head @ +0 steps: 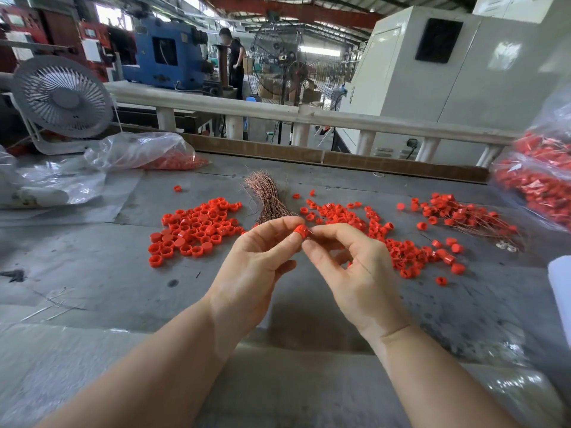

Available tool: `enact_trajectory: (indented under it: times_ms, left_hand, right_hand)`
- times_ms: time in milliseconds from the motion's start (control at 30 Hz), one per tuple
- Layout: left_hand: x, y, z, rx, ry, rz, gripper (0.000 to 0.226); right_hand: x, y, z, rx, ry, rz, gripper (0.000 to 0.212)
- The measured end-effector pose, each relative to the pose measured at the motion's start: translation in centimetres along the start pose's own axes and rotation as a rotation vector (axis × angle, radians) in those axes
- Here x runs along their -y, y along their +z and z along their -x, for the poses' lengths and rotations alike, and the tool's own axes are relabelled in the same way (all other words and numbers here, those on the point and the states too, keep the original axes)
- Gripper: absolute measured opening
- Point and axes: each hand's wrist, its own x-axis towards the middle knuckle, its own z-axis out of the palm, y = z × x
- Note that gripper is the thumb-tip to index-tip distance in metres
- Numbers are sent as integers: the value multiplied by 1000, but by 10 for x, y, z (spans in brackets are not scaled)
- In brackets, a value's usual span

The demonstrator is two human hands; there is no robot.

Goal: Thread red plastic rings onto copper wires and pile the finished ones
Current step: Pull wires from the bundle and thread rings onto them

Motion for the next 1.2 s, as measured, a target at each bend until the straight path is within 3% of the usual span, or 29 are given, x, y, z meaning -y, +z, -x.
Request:
enact_trajectory:
  times_ms: [367,667,1200]
  left_hand:
    - [-2,1,2,12,46,-17,19]
    - [-8,-3,1,127,-75,135,19]
    - [-7,0,2,75,-88,81,15]
  right_hand:
    - [3,-3,-2,58,127,-259,2]
    - [2,-6,-3,128,206,-444,5]
    - [-2,-6,-3,151,214,-361,9]
